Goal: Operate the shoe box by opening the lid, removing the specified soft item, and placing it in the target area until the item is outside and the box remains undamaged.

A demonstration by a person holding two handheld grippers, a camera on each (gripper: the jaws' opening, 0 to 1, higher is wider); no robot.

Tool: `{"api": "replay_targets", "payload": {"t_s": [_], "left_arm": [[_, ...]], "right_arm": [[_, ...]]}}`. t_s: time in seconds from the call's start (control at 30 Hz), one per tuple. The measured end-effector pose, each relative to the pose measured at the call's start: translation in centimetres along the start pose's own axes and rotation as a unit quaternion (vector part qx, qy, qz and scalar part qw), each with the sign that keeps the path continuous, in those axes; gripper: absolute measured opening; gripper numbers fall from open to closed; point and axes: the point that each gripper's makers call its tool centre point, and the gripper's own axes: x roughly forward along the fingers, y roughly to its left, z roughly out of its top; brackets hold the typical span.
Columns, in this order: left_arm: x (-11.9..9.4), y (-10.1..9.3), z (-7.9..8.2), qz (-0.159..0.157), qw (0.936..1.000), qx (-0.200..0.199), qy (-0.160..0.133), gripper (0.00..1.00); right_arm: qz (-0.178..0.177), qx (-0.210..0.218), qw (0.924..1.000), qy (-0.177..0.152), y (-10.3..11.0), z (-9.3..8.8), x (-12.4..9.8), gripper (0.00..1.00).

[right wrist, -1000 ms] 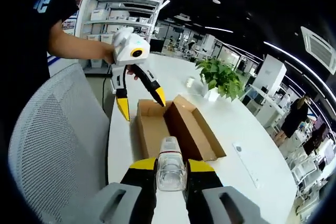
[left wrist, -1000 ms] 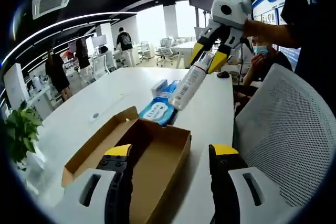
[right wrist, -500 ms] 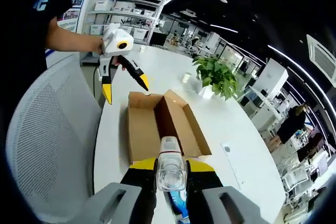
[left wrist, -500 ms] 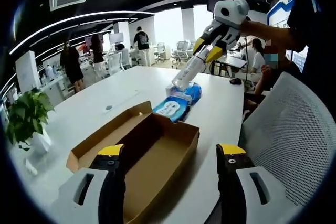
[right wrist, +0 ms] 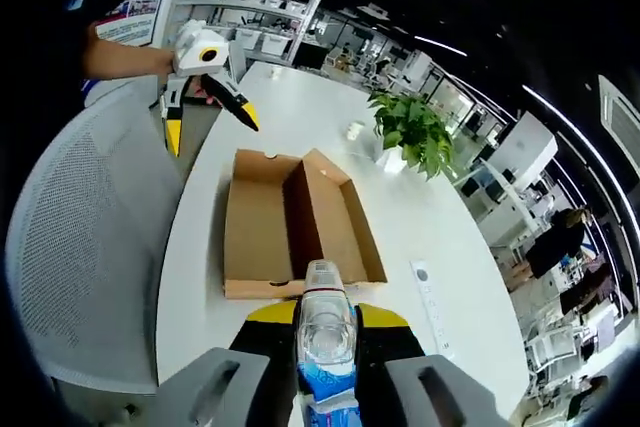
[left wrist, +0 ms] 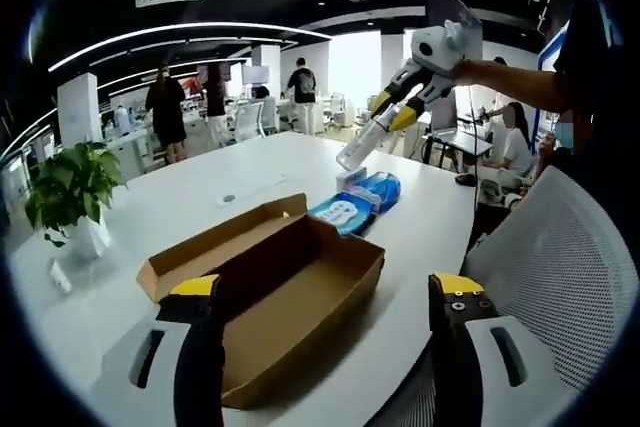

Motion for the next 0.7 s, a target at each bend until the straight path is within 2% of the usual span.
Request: {"api": "replay_targets", "payload": {"t_s": [0.23,0.53,0.7], "left_arm": [[-0.8,-0.2,0.1,0.019,0.9997,-0.008,-0.011,0.97],[-1.3,-1.7,-0.3,0.02,0.9994,-0.03,-0.005,1.0],[-1.6,-2.2,-0.6,0.023,0.9994,-0.026,-0.002,1.0]], "right_arm": [[0.009,-0.007,0.9997,0.023,-1.4,-1.5,0.9,0.16],[0.019,-0.011,0.9985,0.051,-3.1,-3.5,2.1,0.16],[0.025,-0.017,0.9972,0.068,-3.9,-4.6,2.9,0.16]]}}
